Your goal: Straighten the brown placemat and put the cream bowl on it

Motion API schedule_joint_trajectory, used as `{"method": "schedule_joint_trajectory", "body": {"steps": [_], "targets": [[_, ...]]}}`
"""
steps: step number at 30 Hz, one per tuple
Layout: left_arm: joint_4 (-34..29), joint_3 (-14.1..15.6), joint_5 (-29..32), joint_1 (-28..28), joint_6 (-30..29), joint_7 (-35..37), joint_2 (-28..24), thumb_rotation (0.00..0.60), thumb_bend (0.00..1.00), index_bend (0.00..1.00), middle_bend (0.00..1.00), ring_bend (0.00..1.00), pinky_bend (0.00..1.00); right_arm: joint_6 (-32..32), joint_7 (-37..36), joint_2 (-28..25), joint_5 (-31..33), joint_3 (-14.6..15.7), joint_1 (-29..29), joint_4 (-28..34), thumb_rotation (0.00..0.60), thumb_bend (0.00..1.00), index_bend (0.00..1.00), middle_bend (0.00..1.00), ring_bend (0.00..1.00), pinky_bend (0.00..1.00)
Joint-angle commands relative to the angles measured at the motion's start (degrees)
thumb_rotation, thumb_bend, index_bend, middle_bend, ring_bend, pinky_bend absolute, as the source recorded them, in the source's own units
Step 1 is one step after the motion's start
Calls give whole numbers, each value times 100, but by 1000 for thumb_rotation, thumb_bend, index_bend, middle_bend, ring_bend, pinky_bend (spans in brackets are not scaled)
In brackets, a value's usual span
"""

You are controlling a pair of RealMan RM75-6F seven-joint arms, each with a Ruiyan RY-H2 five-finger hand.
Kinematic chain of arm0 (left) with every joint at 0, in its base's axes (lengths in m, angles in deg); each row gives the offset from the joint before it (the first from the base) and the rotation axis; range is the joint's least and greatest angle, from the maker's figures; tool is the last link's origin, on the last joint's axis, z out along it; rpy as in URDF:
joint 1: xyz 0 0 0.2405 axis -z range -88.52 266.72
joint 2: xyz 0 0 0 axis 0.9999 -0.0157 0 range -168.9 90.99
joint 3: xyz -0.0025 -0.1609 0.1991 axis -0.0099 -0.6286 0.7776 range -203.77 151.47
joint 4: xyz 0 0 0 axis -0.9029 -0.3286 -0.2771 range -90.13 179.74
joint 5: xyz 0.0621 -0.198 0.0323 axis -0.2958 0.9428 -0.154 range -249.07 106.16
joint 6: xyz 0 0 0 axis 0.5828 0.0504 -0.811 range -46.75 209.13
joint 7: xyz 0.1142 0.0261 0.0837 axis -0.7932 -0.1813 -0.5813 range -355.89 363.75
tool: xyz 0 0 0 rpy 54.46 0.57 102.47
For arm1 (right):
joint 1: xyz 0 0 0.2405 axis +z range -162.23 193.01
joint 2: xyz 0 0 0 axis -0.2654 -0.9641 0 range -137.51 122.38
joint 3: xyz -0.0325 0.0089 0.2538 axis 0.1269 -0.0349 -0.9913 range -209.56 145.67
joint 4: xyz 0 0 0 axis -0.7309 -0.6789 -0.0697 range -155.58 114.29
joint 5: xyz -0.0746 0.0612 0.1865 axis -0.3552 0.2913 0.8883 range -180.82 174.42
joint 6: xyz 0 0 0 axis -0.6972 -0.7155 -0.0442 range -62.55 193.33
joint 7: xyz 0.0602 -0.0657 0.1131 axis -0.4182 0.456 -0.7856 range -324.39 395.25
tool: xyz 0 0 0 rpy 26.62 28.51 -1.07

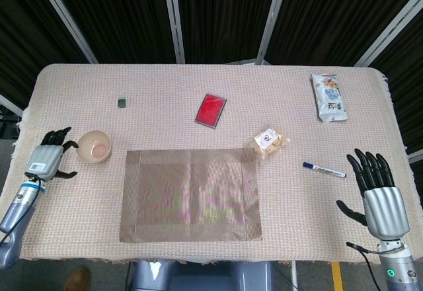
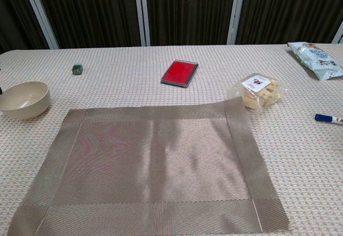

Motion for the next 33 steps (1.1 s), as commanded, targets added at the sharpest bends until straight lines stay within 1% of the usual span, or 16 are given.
{"method": "schedule_joint_trajectory", "body": {"steps": [1, 5, 6, 7, 10, 13, 16, 19, 22, 26, 29, 33], "targets": [[281, -45, -105, 95, 79, 138, 240, 600, 38, 332, 0, 0, 0, 13, -9, 0, 13, -5, 5, -9, 600, 0, 0, 0, 0, 0], [552, -71, -183, 195, 165, 183, 490, 600, 95, 354, 0, 0, 0, 38, -7, 10, 56, -19, 13, -36, 600, 0, 0, 0, 0, 0], [594, -74, -192, 204, 177, 189, 525, 600, 118, 372, 0, 0, 0, 40, -10, 10, 66, -24, 13, -42, 600, 0, 0, 0, 0, 0], [635, -75, -199, 210, 188, 189, 558, 600, 135, 394, 0, 0, 0, 42, -16, 10, 78, -30, 14, -47, 600, 0, 0, 0, 0, 0], [781, -90, -199, 210, 217, 198, 662, 600, 223, 511, 0, 0, 0, 59, -39, 7, 128, -51, 20, -68, 600, 0, 0, 0, 0, 0], [902, -101, -217, 209, 231, 272, 722, 600, 307, 557, 0, 0, 0, 80, -52, 10, 169, -63, 27, -94, 600, 0, 0, 0, 0, 0], [935, -92, -252, 204, 219, 306, 736, 600, 348, 579, 0, 0, 0, 89, -51, 13, 177, -66, 32, -99, 600, 0, 0, 0, 0, 0], [916, -78, -302, 195, 179, 334, 721, 600, 356, 586, 0, 0, 0, 94, -46, 17, 178, -67, 36, -98, 600, 0, 0, 0, 0, 0], [710, -66, -433, 187, -40, 313, 607, 600, 361, 592, 0, 0, 0, 104, -44, 19, 170, -63, 45, -83, 600, 0, 0, 0, 0, 0], [227, -77, -629, 201, -390, 221, 391, 600, 363, 598, 0, 0, 0, 102, -62, 11, 164, -62, 48, -64, 600, 0, 0, 0, 0, 0], [-467, -82, -893, 273, -731, -15, 143, 600, 364, 601, 0, 0, 0, 97, -92, -4, 157, -64, 50, -48, 600, 0, 0, 0, 0, 0], [-1439, -60, -1177, 438, -832, -517, -105, 600, 363, 602, 0, 0, 0, 85, -123, -24, 153, -66, 48, -37, 600, 0, 0, 0, 0, 0]]}}
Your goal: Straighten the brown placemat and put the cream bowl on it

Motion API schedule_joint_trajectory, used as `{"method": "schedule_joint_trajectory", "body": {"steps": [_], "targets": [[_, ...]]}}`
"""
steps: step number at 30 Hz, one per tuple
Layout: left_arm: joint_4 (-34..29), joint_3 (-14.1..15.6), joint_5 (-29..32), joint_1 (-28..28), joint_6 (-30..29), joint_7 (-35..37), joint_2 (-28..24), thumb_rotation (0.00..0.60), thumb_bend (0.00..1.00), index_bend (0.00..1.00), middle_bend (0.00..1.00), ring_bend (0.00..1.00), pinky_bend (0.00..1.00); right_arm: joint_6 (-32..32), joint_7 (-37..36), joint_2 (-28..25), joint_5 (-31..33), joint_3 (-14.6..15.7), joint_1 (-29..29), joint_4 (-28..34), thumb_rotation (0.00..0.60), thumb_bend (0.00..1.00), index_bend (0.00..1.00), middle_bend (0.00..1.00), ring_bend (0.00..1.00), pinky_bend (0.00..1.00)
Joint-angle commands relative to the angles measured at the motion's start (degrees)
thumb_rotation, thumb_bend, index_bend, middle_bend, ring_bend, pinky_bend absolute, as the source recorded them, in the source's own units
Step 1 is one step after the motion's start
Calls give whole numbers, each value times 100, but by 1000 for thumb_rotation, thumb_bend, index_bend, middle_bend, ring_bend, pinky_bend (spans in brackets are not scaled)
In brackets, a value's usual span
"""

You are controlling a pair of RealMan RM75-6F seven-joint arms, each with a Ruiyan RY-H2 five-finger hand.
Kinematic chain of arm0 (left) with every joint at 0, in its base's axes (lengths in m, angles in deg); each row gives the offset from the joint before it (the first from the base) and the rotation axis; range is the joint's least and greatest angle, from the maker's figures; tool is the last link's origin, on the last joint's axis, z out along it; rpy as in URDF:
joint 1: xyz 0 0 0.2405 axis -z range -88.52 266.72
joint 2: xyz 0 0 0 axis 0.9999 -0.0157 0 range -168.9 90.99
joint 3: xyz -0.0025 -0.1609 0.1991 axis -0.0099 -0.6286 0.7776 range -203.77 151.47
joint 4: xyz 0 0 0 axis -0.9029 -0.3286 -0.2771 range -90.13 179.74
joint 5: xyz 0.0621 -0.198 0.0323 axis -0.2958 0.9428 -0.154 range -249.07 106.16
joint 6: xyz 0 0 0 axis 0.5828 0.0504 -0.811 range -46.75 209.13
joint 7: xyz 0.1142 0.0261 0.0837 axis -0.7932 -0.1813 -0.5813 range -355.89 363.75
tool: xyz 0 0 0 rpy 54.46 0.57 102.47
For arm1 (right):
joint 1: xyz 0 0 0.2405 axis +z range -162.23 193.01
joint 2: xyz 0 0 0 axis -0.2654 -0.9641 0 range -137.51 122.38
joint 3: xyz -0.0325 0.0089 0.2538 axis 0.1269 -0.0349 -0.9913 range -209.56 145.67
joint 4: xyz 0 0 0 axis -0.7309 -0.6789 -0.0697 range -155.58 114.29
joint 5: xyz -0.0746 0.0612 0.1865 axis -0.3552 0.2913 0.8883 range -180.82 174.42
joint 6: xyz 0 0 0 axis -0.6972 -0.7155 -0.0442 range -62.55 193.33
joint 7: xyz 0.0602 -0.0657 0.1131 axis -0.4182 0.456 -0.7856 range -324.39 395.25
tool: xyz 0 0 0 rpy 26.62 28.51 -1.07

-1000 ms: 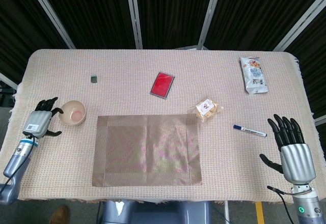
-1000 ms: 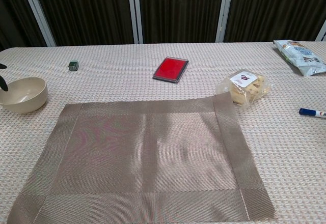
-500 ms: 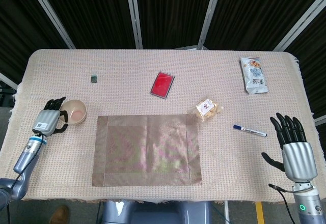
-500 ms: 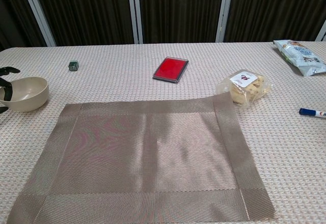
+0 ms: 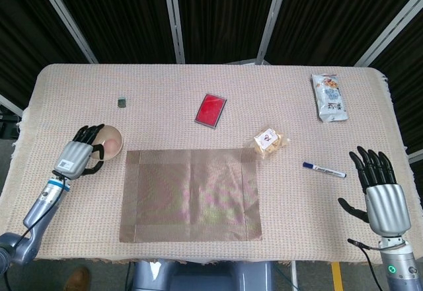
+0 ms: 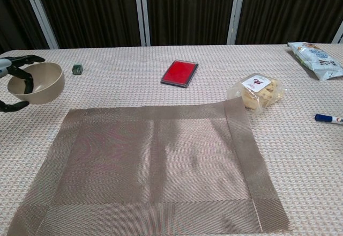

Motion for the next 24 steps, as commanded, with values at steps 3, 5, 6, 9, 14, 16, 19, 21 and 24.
{"method": "schedule_joint_trajectory", "body": {"steps": [3, 5, 6, 9, 14, 16, 19, 21, 24], "targets": [[-1501, 32, -441, 305, -87, -898, -372, 600, 362, 602, 0, 0, 0, -9, -27, -20, -3, -1, -3, 12, 600, 0, 0, 0, 0, 0], [-1989, 46, -520, 475, 127, -1255, -294, 600, 361, 603, 0, 0, 0, -17, -41, -35, -5, 1, -9, 12, 600, 0, 0, 0, 0, 0], [-2134, 42, -511, 528, 219, -1401, -251, 600, 361, 603, 0, 0, 0, -20, -46, -40, -3, 1, -11, 11, 600, 0, 0, 0, 0, 0], [-2417, 21, -433, 649, 452, -1808, -80, 600, 362, 602, 0, 0, 0, -34, -70, -56, 8, -5, -19, 7, 600, 0, 0, 0, 0, 0], [-2577, 14, -260, 826, 824, -2425, 301, 600, 360, 603, 0, 0, 0, -105, -179, -117, 58, -33, -63, 7, 600, 0, 0, 0, 0, 0], [-2581, 11, -164, 861, 932, -2582, 385, 600, 360, 603, 0, 0, 0, -124, -227, -142, 81, -40, -80, 10, 600, 0, 0, 0, 0, 0], [-2555, -7, -29, 934, 1088, -2791, 476, 600, 360, 603, 0, 0, 0, -157, -273, -172, 92, -47, -103, 4, 600, 0, 0, 0, 0, 0], [-2531, -10, 14, 954, 1119, -2848, 530, 600, 360, 603, 0, 0, 0, -169, -296, -184, 94, -48, -112, 3, 600, 0, 0, 0, 0, 0], [-2515, -4, 53, 960, 1118, -2881, 597, 600, 305, 583, 0, 0, 0, -174, -325, -191, 97, -55, -112, 1, 600, 0, 0, 0, 0, 0]]}}
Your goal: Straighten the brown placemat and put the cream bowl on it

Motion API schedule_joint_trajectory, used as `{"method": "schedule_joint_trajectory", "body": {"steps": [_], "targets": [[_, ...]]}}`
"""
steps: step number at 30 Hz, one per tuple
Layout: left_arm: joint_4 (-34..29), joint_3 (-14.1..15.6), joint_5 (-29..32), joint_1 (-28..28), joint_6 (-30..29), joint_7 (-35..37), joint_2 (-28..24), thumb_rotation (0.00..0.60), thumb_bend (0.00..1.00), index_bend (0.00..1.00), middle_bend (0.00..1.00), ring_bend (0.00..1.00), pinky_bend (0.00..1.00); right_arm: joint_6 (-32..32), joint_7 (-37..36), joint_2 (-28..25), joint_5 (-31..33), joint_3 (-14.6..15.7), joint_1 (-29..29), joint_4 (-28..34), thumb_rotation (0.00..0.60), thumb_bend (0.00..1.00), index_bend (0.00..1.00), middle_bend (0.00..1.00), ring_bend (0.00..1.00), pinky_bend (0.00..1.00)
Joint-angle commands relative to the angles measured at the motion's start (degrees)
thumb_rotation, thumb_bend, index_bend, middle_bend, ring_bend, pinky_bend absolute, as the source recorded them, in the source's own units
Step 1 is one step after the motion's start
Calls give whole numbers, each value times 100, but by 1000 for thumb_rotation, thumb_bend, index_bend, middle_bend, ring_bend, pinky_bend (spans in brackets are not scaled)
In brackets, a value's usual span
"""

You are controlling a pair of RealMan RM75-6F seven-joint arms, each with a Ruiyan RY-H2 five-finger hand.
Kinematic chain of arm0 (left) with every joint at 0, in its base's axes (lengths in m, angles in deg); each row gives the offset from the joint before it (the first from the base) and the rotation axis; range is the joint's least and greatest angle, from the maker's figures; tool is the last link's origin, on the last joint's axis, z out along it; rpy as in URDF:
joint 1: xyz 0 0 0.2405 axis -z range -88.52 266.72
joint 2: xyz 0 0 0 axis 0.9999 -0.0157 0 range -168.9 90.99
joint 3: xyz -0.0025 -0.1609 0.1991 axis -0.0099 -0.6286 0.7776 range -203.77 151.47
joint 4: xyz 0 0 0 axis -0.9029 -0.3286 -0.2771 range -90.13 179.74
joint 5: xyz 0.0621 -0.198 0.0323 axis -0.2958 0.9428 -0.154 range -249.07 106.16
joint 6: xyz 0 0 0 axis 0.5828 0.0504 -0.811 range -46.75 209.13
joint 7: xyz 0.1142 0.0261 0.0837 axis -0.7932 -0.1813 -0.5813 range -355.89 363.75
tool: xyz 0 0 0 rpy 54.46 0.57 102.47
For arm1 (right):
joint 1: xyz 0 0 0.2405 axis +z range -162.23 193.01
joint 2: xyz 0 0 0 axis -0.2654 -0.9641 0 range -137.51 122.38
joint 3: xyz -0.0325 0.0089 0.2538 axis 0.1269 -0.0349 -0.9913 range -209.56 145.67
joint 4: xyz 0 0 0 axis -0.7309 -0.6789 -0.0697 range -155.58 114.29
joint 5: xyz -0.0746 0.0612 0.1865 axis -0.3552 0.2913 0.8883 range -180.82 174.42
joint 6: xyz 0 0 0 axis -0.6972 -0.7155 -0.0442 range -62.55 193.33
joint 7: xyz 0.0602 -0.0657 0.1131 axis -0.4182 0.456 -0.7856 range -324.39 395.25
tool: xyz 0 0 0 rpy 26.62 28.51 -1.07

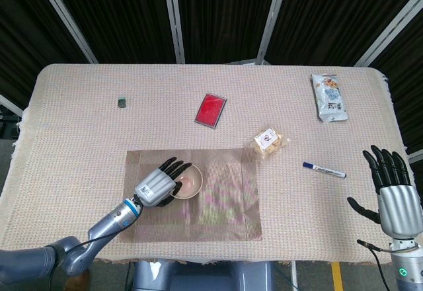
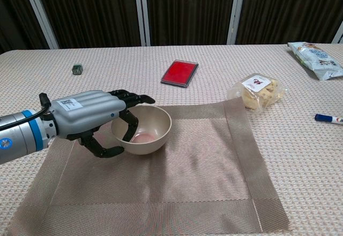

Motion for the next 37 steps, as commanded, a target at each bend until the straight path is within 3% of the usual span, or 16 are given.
{"method": "schedule_joint_trajectory", "body": {"steps": [1, 2, 4, 6, 9, 16, 23, 28, 37], "targets": [[17, 7, 24, 4, -14, -35, 46, 600, 205, 514, 0, 0, 0, 0, -19, -2, 1, -5, 1, -4, 600, 0, 0, 0, 0, 0], [10, 11, 26, 0, -30, -44, 50, 600, 134, 428, 0, 0, 0, 2, -24, -3, 1, -5, 3, -8, 600, 0, 0, 0, 0, 0], [-32, 17, -19, -5, -94, 9, 34, 600, 1, 108, 0, 0, 0, 9, -24, -3, 2, -7, 7, -12, 600, 0, 0, 0, 0, 0], [-146, 11, -84, -51, -254, 135, -52, 600, 0, 1, 0, 0, 0, 30, -17, -2, 6, -4, 13, -11, 600, 0, 0, 0, 0, 0], [-342, -21, -102, -127, -454, 195, -254, 600, 0, 0, 0, 0, 0, 40, 19, 2, 8, -4, 17, 4, 600, 0, 0, 0, 0, 0], [-1119, -221, 184, -885, -1763, -196, -1155, 600, 0, 0, 0, 0, 0, -29, 454, 16, 33, -13, -37, 7, 600, 0, 0, 0, 0, 0], [-1890, -36, 487, -1983, -3086, -475, -2178, 600, 0, 0, 0, 0, 0, 243, 821, -217, 278, 114, -116, 445, 600, 0, 0, 0, 0, 0], [-2131, 187, 653, -2558, -3471, -65, -2590, 600, 0, 0, 0, 0, 0, 321, 985, -274, 253, 154, -106, 554, 600, 0, 0, 0, 0, 0], [-2104, 240, 505, -2815, -3519, 409, -2951, 600, 0, 0, 0, 0, 0, 191, 1079, -226, 81, 197, -161, 562, 600, 0, 0, 0, 0, 0]]}}
